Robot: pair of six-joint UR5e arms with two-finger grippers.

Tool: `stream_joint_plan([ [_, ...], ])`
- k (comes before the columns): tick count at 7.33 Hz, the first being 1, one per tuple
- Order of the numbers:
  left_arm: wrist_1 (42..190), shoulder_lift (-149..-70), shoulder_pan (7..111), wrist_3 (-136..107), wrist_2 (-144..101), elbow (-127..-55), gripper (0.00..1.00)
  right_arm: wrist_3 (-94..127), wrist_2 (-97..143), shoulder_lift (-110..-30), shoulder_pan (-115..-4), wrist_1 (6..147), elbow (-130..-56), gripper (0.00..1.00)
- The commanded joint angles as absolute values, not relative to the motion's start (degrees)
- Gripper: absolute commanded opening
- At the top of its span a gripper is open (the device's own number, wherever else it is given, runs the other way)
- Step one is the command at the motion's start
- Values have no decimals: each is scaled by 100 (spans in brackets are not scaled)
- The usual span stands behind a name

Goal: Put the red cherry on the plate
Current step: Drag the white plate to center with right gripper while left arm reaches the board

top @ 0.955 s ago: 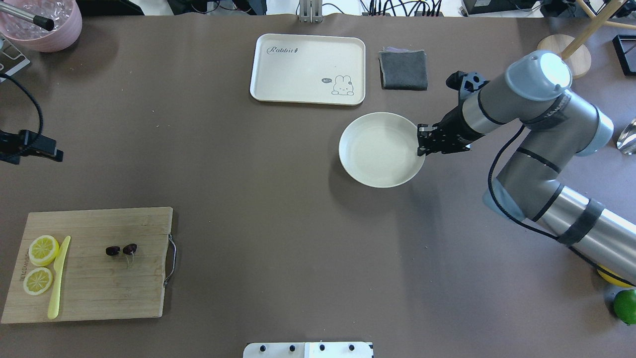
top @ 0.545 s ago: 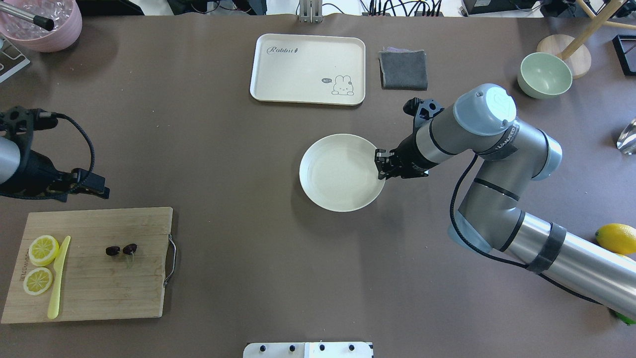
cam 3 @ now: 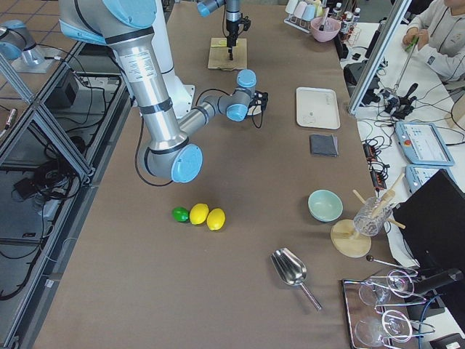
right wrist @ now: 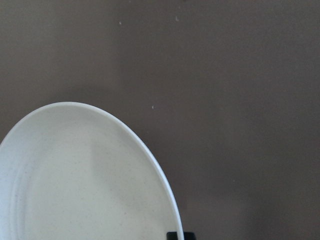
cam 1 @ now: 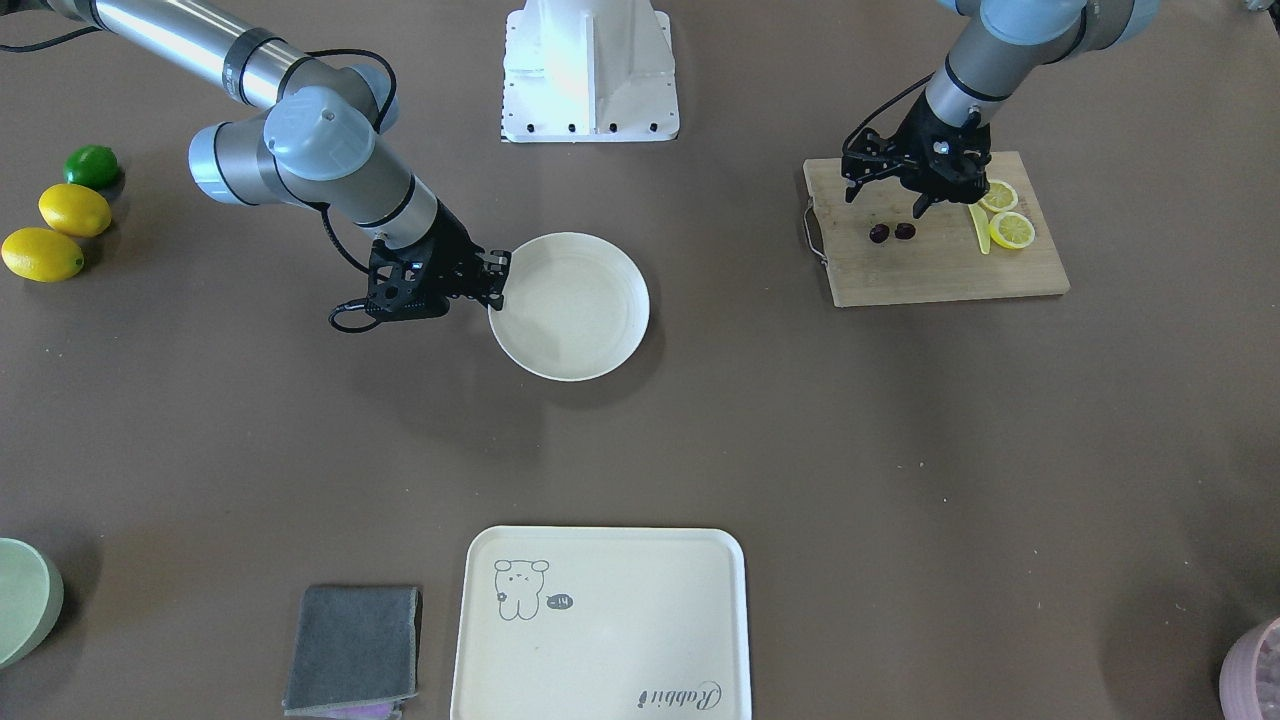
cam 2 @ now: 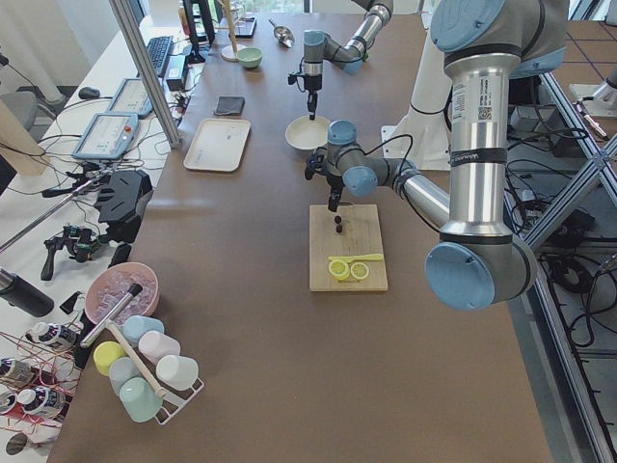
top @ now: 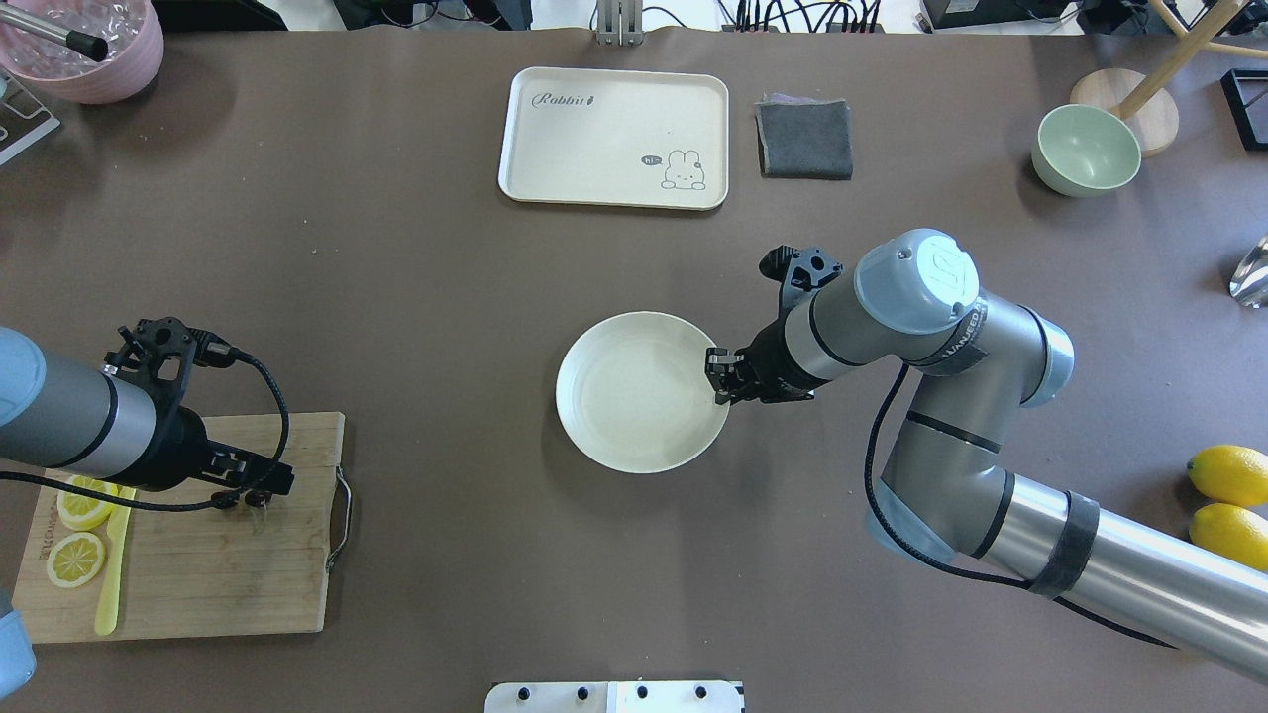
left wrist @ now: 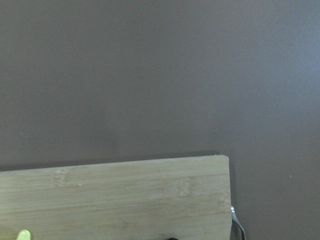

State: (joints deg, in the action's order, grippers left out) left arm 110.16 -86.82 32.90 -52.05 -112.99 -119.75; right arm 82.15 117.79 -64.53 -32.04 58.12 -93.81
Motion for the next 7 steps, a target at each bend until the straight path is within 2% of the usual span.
stream_joint_plan([
  [1, 11021, -8683, 3025, -4493, -10636, -11918, 92, 8244, 11568, -6434, -2937, 5810, -9431, 0],
  [2, 11013, -8666, 3023, -4161, -10617, -11857, 90, 8244, 11523, -6425, -2857, 5818, -9500, 0],
  [3, 11030, -8666, 3023, -4149, -10600, -11778, 98, 8244, 11514, -6425, -2787, 5818, -9484, 0],
  [5, 11519, -8649, 3006, -4166, -10424, -11428, 97, 8244, 11514, -6416, -2760, 5818, -9483, 0],
  [7, 11812, -8640, 2944, -4157, -10424, -11215, 89, 8244, 11514, -6416, -2742, 5818, -9475, 0],
])
